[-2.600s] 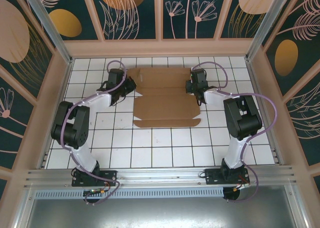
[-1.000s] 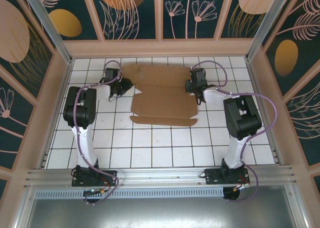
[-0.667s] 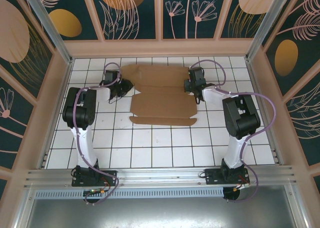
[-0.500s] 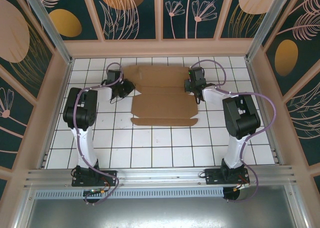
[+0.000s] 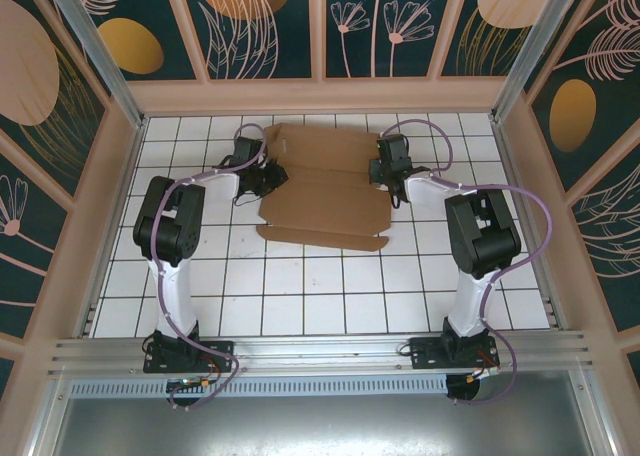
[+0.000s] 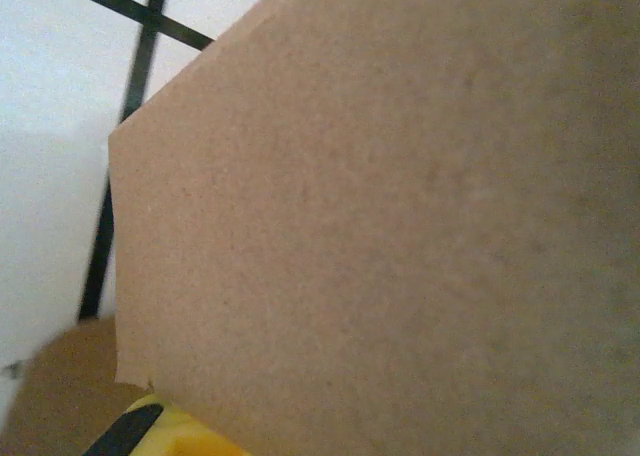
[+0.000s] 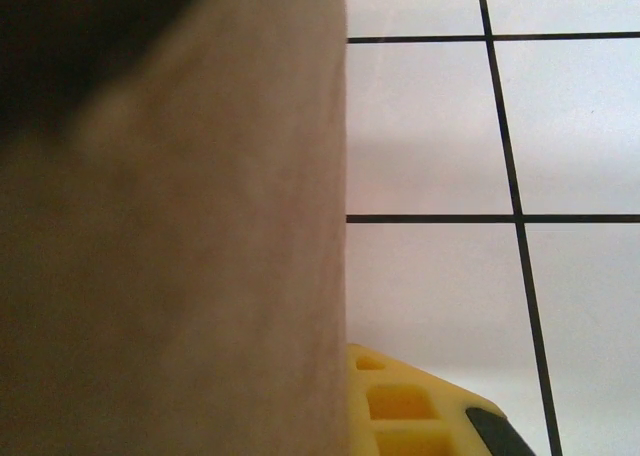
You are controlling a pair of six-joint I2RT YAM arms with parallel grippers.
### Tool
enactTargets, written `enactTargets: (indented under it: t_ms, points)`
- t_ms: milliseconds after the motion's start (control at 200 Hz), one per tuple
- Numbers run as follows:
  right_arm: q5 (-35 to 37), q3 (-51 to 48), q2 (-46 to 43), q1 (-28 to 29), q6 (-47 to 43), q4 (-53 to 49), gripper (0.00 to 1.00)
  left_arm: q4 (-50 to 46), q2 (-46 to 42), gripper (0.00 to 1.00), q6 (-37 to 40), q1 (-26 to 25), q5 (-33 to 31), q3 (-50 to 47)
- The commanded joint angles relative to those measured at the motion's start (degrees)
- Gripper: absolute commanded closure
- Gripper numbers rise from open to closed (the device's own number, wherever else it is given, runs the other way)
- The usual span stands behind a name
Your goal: Fold the paper box
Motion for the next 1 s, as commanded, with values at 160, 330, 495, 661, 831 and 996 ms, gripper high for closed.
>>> enactTargets:
  t_ms: [160,330,495,661,831,996]
  points:
    - [0.6,-1.5,0.9,0.9,-2.7,-5.4,1.00,0.5,-4.9,0.87,2.3,-0.4,-7.1,-2.7]
    - [0.5,-2.0,0.7,0.5,-2.6,-5.1,1.00,12.9,-10.5,0.94,-4.6,3.1,-2.9,-13.7]
    - [0.7,-2.0,0.9,0.3,-2.5,-5.2,1.00,18.0,-15.8,0.97,-6.7,3.9,0.1,-17.9]
    - [0.6,-1.7,0.9,0.3,-2.5,-5.6,1.00,17.9,-22.9,1.00,-4.0,3.6,-0.6,-23.4]
    - [0.5,-1.0,1.1,0.2,-2.5,-5.8,1.00,15.9,-24.5,1.00,-2.2,-0.3,0.2,-26.1]
    - [0.2,-0.4,1.4,0.2,-2.5,-6.2,1.00,12.1,-20.8,1.00,-0.4,-2.2,1.0,-22.3]
